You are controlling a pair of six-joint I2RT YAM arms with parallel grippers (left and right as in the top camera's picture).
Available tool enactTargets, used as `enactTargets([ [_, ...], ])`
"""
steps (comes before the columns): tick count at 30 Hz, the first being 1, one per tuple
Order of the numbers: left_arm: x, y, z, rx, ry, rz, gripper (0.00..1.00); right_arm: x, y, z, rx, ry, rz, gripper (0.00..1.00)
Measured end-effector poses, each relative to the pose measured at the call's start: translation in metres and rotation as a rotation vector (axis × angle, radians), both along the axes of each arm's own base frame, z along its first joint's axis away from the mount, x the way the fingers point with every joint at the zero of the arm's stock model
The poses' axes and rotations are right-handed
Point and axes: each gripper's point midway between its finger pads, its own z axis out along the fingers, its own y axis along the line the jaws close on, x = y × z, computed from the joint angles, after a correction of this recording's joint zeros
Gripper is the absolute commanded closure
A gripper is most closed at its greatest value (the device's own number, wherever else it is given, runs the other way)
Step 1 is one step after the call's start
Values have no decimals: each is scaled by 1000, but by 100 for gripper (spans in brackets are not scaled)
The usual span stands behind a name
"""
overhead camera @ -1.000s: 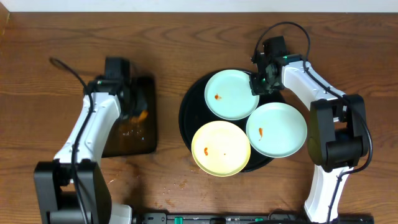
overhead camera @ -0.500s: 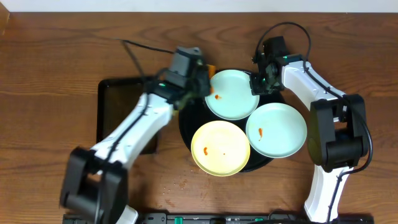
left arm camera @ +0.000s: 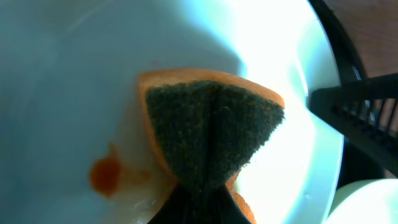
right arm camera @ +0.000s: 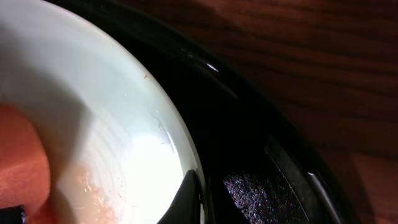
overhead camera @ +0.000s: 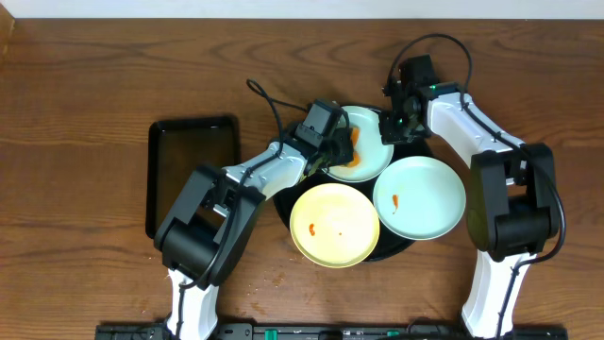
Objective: Clean dirty plates on tray and stack at the side
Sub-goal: 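Wipe the sponge across the top light blue plate with left gripper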
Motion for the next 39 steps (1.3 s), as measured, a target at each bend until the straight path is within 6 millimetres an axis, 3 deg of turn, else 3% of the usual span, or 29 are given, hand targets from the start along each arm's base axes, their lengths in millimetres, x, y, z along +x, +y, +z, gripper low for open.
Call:
enactTargets([
  [5, 2, 15, -4, 104, -12, 9, 93, -1, 0, 0, -1, 3, 0, 99],
  [13, 18, 62, 0, 440, -124, 31, 93, -7, -1, -1, -2, 28, -2, 99],
  [24, 32, 88, 46, 835, -248, 27, 93, -11, 2, -1, 1, 43, 0, 99],
  [31, 15, 110, 61, 876, -176, 51, 93, -11, 1, -1, -1, 44, -4, 99],
  [34, 2, 123, 82, 817, -121, 74, 93, -11, 1, -1, -2, 45, -4, 99],
  [39, -16, 172, 118, 698, 7, 167, 93, -12, 1, -1, -3, 46, -4, 99],
])
